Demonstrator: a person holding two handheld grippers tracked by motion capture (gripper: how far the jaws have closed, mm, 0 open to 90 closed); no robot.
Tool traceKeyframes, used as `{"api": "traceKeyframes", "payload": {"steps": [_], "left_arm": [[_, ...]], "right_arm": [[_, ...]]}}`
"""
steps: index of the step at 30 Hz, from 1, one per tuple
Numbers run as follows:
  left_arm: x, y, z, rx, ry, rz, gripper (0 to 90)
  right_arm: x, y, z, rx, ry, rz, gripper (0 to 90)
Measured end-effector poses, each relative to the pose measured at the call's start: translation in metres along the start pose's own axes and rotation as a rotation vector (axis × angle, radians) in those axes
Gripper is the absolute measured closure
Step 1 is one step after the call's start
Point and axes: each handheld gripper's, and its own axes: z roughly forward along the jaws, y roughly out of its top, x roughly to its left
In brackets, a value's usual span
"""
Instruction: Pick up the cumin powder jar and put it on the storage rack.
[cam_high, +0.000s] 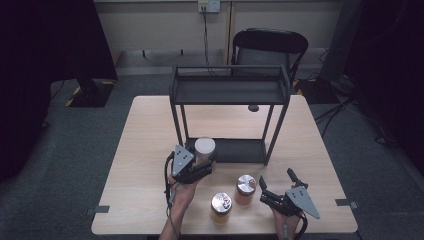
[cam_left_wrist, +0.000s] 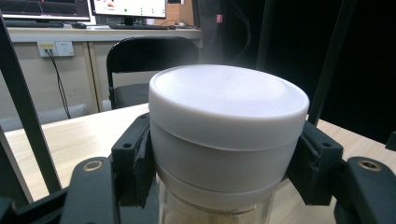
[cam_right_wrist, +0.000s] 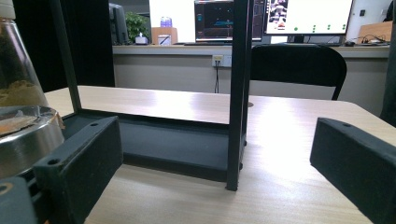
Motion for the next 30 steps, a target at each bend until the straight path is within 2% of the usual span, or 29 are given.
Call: {"api": "traceKeyframes", "payload": {"steps": [4,13,16,30], "left_arm": [[-0.001,0.003,0.005,0.013,0.010,0.023,33.8],[0.003,0.001,0.016,0.022,0.022,0.003,33.7],[0.000,-0.001,0.020,0.018,0.045,-0.010,33.8],[0.000,0.002,0.035,0.018,0.071,-0.007,33.8]], "right_arm": [[0.000,0.000,0.000,0.000,0.000,0.000,1.4],[-0.001,0.000,0.000,-0.001,0.005,0.000,1.7],[0.000,0.000,0.000,-0.001,0.005,-0.003,1.7],[-0.001,0.000,0.000,-0.001,0.006,-0.003,1.7]]}}
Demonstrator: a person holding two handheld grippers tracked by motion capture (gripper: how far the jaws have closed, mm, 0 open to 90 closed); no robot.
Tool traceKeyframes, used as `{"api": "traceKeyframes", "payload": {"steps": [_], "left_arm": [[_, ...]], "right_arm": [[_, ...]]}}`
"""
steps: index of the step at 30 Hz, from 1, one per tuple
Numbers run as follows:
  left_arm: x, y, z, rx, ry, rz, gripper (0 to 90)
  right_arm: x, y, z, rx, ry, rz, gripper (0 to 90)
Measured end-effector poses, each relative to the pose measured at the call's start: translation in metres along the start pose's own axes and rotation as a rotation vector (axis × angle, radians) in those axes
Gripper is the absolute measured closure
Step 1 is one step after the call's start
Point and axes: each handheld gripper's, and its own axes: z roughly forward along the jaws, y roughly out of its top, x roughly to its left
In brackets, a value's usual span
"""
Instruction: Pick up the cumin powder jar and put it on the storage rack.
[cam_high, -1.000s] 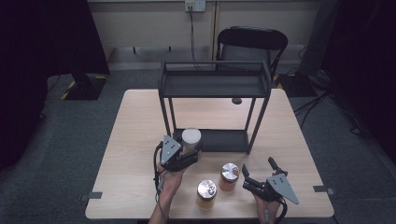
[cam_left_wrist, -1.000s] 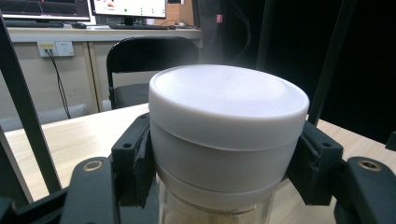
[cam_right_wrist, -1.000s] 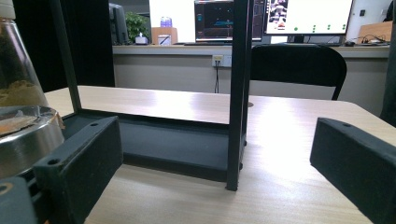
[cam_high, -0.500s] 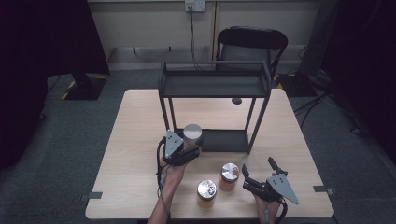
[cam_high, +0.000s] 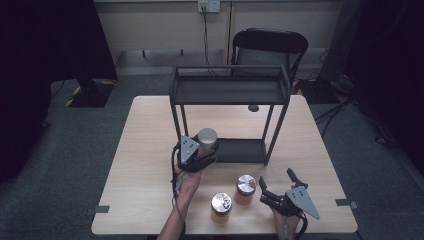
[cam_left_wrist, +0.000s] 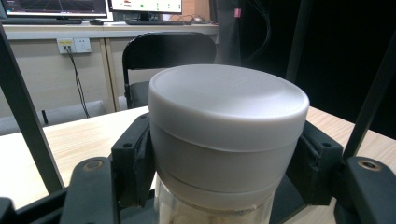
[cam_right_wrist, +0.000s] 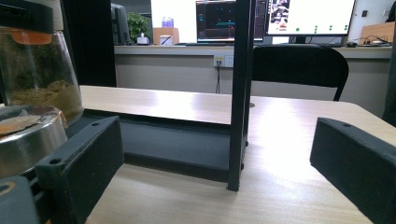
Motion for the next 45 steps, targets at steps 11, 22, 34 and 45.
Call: {"api": "traceKeyframes", "payload": {"steps": [11,22,34,45], "left_arm": [[0.000,-0.004,0.010,-0.001,0.012,-0.001,33.8],[0.002,0.002,0.018,0.018,0.010,0.000,33.7],[0.004,0.004,0.029,0.049,0.018,0.002,33.7],[0.009,0.007,0.040,0.090,0.030,-0.008,33.7]], "right_arm": [[0.000,0.000,0.000,0.000,0.001,0.000,1.8],[-0.001,0.000,0.000,0.001,0.003,0.002,1.7],[-0.001,0.000,0.000,-0.001,0.002,0.003,1.7],[-0.001,0.000,0.000,-0.001,0.003,0.003,1.7]]}}
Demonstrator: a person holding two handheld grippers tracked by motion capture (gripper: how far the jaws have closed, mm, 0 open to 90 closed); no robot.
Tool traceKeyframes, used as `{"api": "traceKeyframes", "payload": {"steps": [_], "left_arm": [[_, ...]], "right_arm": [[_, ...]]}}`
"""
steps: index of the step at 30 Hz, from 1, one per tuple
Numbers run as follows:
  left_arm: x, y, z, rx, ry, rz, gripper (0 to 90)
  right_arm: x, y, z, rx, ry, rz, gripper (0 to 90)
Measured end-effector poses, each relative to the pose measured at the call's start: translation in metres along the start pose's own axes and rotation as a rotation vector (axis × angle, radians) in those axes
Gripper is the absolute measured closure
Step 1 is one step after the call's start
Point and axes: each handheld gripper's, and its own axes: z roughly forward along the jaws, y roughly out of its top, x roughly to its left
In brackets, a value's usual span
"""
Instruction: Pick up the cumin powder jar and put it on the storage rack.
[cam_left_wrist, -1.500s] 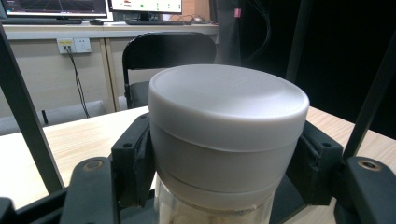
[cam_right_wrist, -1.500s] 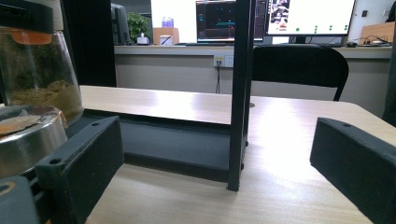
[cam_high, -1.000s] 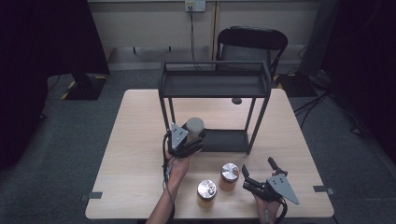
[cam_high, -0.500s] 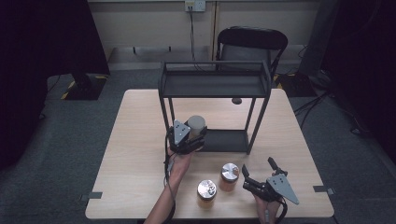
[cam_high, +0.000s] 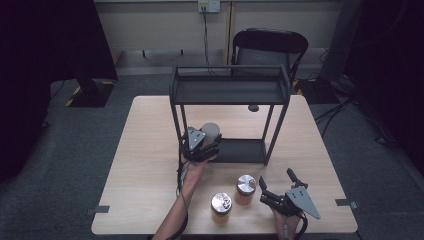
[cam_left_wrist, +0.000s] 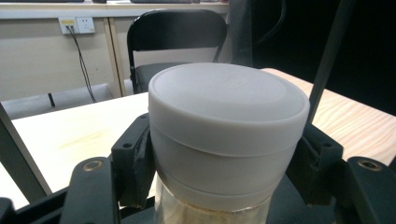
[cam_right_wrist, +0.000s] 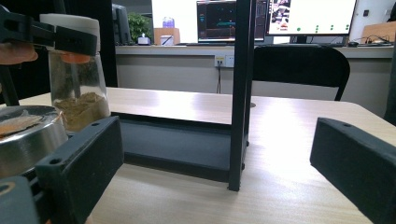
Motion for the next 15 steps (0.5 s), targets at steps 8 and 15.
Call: {"api": "traceKeyframes", "payload": {"steps": [8,15], "left_arm": [[0.0025,0.0005,0.0046,0.024,0.004,0.000,33.7],[0.0046,0.0015,0.0065,0.034,0.009,-0.004,33.7]], "right_arm": [[-0.0003,0.0000,0.0000,0.000,0.001,0.001,1.7],[-0.0005,0.0001,0.0001,0.001,0.002,0.001,1.7]]}}
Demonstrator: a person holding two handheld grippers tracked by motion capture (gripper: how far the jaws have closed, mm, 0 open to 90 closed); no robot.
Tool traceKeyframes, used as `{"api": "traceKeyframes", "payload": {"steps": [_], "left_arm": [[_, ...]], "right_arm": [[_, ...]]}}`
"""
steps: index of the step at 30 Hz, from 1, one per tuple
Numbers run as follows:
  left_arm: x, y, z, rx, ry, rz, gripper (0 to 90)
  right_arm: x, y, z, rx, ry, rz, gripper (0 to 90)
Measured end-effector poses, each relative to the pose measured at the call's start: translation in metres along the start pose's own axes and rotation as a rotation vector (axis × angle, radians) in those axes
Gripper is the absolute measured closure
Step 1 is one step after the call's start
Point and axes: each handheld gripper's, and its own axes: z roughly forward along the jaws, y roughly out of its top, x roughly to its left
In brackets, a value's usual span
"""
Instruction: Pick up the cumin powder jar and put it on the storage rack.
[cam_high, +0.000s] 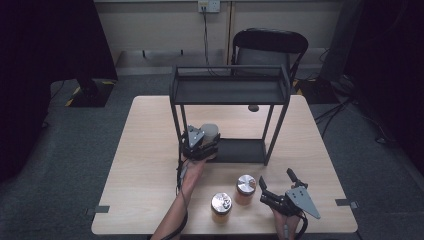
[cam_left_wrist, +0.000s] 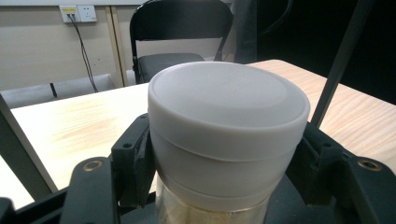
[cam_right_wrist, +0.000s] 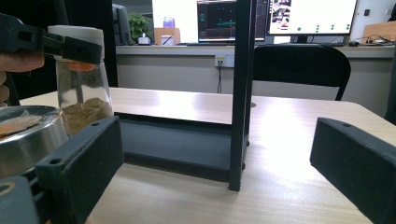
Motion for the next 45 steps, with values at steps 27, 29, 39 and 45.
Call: {"api": "traceKeyframes", "payload": {"steps": [27,29,39,45], "left_arm": [[0.0042,0.0010,-0.0010,0.003,0.008,-0.011,32.9],[0.0051,0.0023,-0.0004,0.010,0.010,-0.024,30.4],[0.0065,-0.0019,0.0031,0.029,0.005,-0.042,27.4],[0.0077,-0.0010,0.0022,0.026,0.000,-0.052,24.1]], "right_arm": [[-0.0002,0.0001,-0.0001,0.001,0.001,0.003,1.7],[-0.0001,0.0000,-0.0001,0.000,0.000,0.002,1.7],[-0.0001,-0.0001,-0.0001,-0.001,0.001,0.002,1.7],[-0.0002,-0.0001,-0.0001,-0.001,0.001,0.001,1.7]]}}
